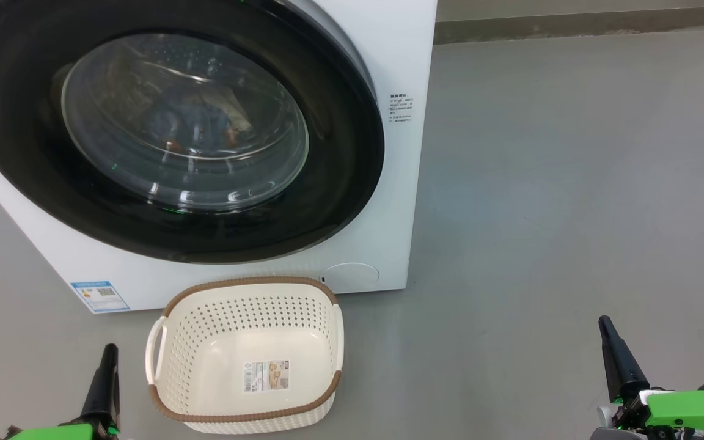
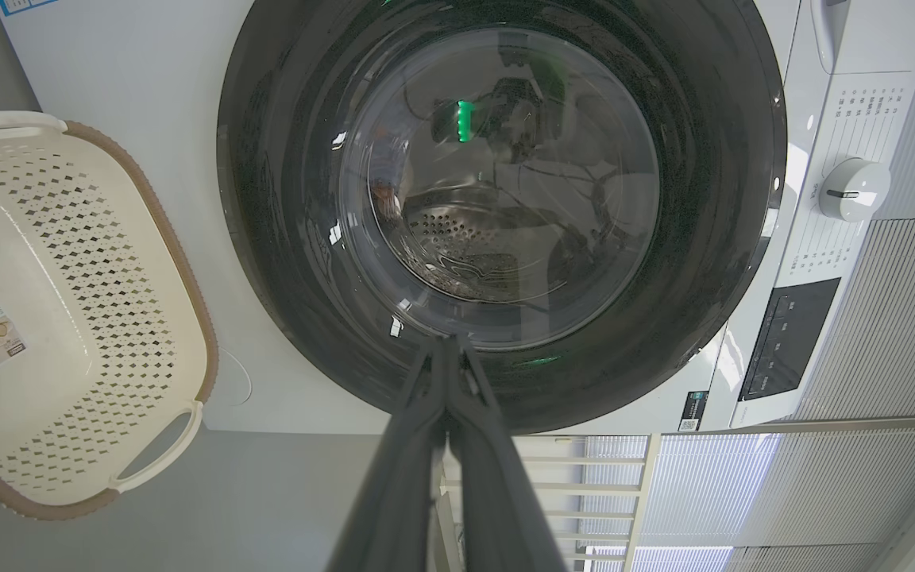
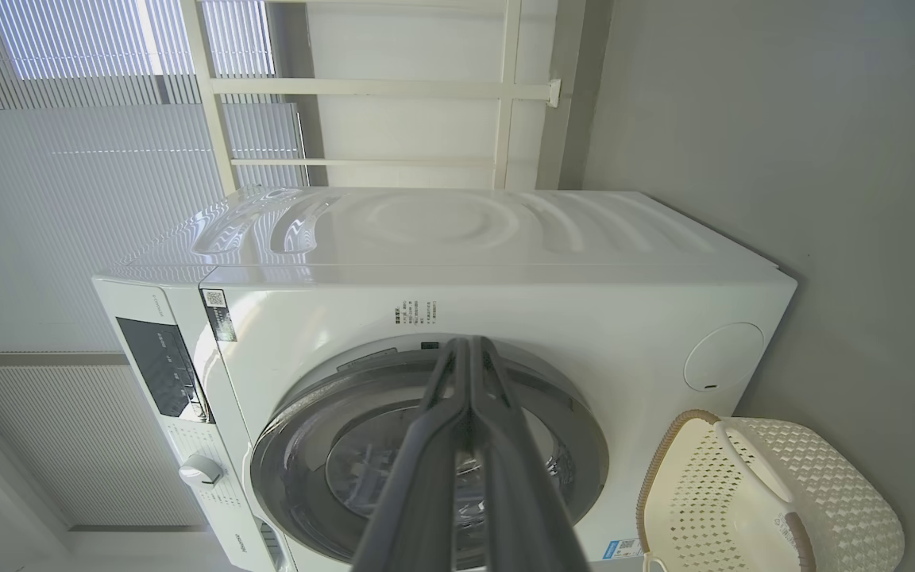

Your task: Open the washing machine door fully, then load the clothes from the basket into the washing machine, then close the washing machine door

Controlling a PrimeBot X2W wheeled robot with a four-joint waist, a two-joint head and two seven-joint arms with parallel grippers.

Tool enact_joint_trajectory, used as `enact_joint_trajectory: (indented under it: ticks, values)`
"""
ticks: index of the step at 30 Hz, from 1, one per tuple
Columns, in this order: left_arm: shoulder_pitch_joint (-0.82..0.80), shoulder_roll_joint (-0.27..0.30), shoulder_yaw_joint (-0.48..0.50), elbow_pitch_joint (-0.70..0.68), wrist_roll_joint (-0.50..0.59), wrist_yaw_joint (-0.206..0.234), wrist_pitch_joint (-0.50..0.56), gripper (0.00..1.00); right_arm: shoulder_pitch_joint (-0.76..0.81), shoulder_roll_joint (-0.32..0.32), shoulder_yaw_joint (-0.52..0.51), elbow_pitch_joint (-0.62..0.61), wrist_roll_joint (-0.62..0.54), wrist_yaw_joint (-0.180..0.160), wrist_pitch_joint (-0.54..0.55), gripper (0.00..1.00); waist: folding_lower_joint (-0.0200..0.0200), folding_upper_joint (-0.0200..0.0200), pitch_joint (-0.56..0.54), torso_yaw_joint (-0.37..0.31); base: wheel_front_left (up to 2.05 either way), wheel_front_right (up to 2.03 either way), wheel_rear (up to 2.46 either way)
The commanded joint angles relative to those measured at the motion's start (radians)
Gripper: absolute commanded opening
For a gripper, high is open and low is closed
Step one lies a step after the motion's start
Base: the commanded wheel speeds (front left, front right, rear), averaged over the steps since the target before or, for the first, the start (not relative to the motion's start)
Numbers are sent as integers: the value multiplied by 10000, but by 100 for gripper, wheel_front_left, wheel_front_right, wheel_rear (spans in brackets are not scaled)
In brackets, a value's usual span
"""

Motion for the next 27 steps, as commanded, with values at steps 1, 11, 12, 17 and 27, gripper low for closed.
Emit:
enact_joint_trajectory:
  ticks: [1,11,12,17,27]
  values:
    - [-397,126,353,-186,-24,-105,75,0,-413,-116,227,-244,40,-11,76,0,0,-1,0,0,0,0,0]
    - [-399,115,369,-186,-11,-105,88,0,-413,-116,227,-244,40,-11,76,0,0,-1,0,0,0,0,0]
    - [-399,114,370,-186,-10,-105,89,0,-413,-116,227,-244,40,-11,76,0,0,-1,0,0,0,0,0]
    - [-399,109,377,-186,-4,-105,95,0,-413,-116,227,-244,40,-11,76,0,0,-1,0,0,0,0,0]
    - [-400,100,390,-186,7,-105,105,0,-413,-116,227,-244,40,-11,76,0,0,-1,0,0,0,0,0]
